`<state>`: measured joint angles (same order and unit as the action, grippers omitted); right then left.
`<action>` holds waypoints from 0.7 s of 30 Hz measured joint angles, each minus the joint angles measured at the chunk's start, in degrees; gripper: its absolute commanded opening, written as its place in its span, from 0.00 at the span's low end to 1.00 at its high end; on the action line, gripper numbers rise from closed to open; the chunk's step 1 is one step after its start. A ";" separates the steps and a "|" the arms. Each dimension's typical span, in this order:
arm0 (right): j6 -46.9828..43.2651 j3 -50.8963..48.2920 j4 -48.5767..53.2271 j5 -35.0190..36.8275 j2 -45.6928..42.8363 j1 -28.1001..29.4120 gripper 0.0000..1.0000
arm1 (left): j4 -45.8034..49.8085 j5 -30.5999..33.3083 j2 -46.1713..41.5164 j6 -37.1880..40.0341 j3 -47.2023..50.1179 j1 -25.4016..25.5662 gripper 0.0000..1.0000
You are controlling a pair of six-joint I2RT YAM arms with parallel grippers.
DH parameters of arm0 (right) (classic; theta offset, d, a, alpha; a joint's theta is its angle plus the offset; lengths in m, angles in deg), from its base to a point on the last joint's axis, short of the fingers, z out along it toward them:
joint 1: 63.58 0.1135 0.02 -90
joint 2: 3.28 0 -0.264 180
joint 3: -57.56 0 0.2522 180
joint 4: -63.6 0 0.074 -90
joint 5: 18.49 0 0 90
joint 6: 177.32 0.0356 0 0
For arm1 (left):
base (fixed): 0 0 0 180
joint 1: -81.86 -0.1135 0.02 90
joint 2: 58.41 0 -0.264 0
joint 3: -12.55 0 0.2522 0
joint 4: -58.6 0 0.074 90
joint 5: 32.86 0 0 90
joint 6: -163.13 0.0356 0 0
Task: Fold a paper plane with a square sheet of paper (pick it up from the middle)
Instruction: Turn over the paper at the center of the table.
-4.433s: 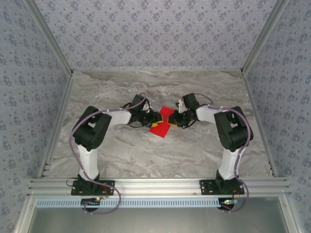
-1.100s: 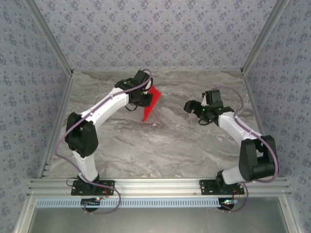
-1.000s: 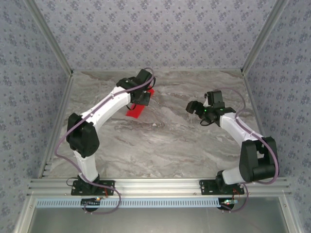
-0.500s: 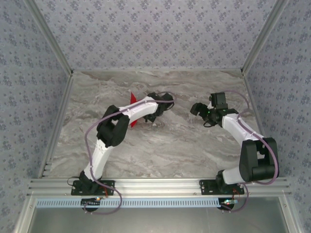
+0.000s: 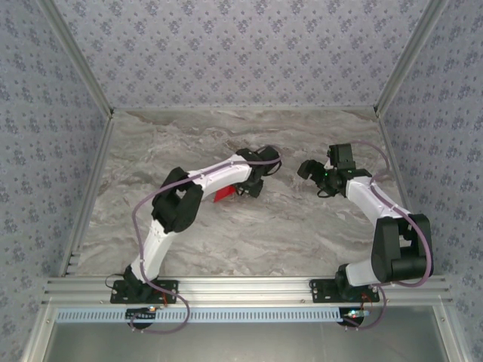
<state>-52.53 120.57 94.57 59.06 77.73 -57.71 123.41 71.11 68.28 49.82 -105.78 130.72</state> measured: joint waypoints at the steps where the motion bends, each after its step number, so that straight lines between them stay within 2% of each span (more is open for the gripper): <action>1: 0.00 0.00 -0.02 -0.22 0.09 0.00 0.87 | -1.60 -3.58 -2.08 -0.57 0.70 -0.42 0.66; 5: 0.00 0.72 0.17 -1.09 1.79 0.39 0.82 | -8.37 -13.62 -12.52 -3.61 5.40 -3.43 0.75; 7: 0.11 2.08 0.28 -1.79 3.80 1.51 0.74 | -12.37 -15.61 -18.25 -5.49 9.22 -6.16 0.82; 11: 0.11 6.82 -0.11 -3.89 9.64 7.41 0.57 | -18.01 -16.02 -27.15 -8.83 18.91 -12.90 0.91; 15: 0.07 14.64 -1.11 -5.11 18.01 16.90 0.46 | -20.44 -14.60 -30.93 -12.44 28.17 -20.00 0.99; 21: 0.42 27.47 -2.27 -6.47 30.29 27.34 0.35 | -21.18 -13.11 -34.95 -15.85 38.53 -26.86 0.99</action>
<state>-52.11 148.04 92.30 52.59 108.03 -30.37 102.23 58.00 33.33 33.97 -67.25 103.86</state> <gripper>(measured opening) 0.371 0.990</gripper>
